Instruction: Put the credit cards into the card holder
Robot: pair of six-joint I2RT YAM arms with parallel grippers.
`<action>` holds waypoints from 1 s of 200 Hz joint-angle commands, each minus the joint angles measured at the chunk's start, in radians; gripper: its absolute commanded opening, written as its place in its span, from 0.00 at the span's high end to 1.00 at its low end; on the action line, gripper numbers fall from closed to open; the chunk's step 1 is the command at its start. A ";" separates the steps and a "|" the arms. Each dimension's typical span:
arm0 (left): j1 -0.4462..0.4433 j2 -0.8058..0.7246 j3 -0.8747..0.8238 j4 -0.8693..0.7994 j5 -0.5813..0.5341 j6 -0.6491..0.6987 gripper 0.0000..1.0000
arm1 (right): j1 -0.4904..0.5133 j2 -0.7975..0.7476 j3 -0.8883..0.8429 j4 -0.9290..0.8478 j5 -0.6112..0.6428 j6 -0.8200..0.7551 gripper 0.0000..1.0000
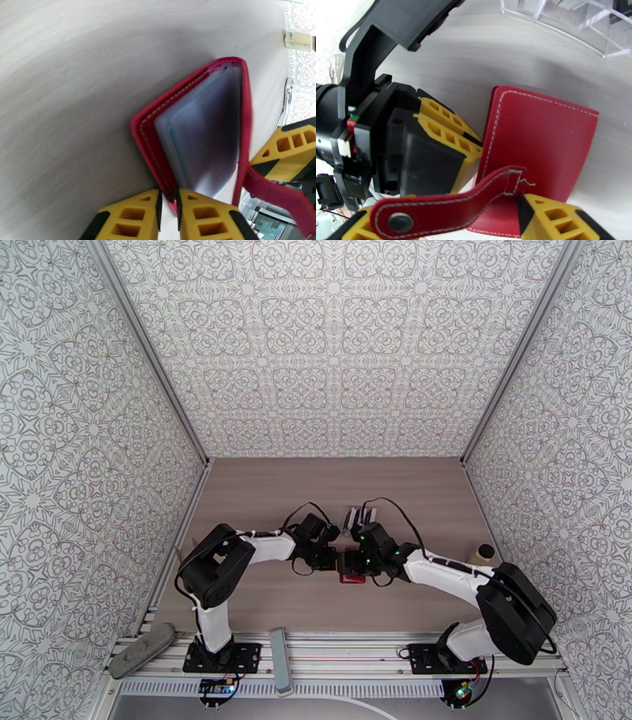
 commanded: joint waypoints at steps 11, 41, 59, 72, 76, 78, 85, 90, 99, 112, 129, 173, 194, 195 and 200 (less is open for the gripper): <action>0.048 -0.034 -0.054 -0.091 -0.142 0.042 0.80 | 0.010 0.035 0.009 0.038 -0.023 0.011 0.28; 0.089 -0.074 -0.077 -0.110 -0.152 0.056 0.80 | 0.013 0.048 0.007 0.056 -0.034 0.014 0.26; 0.109 -0.091 -0.085 -0.123 -0.159 0.066 0.80 | 0.013 0.053 0.004 0.062 -0.037 0.015 0.25; 0.121 -0.108 -0.087 -0.139 -0.172 0.075 0.80 | 0.013 0.058 0.003 0.063 -0.037 0.016 0.25; 0.124 -0.113 -0.088 -0.144 -0.177 0.079 0.80 | 0.013 0.059 0.001 0.065 -0.037 0.016 0.25; 0.126 -0.116 -0.088 -0.147 -0.180 0.079 0.80 | 0.014 0.061 0.002 0.066 -0.037 0.016 0.25; 0.133 -0.124 -0.089 -0.155 -0.188 0.082 0.79 | 0.014 0.066 0.001 0.067 -0.038 0.016 0.26; 0.137 -0.130 -0.090 -0.161 -0.192 0.084 0.80 | 0.014 0.069 0.000 0.069 -0.037 0.018 0.26; 0.145 -0.143 -0.090 -0.170 -0.203 0.086 0.80 | 0.014 0.076 0.000 0.071 -0.040 0.020 0.26; 0.153 -0.159 -0.089 -0.180 -0.212 0.090 0.80 | 0.015 0.084 0.000 0.071 -0.042 0.022 0.26; 0.153 -0.174 -0.081 -0.185 -0.211 0.092 0.79 | 0.015 0.086 0.001 0.071 -0.040 0.021 0.26; 0.147 -0.178 -0.041 -0.182 -0.183 0.081 0.79 | 0.015 0.081 0.004 0.066 -0.045 0.015 0.27; 0.139 -0.180 -0.013 -0.183 -0.177 0.075 0.79 | 0.015 0.037 0.013 0.040 -0.034 0.004 0.27; 0.137 -0.179 -0.012 -0.183 -0.177 0.075 0.79 | 0.015 0.034 0.014 0.038 -0.033 0.003 0.27; 0.135 -0.178 -0.005 -0.185 -0.175 0.073 0.79 | 0.014 0.023 0.019 0.030 -0.031 -0.001 0.27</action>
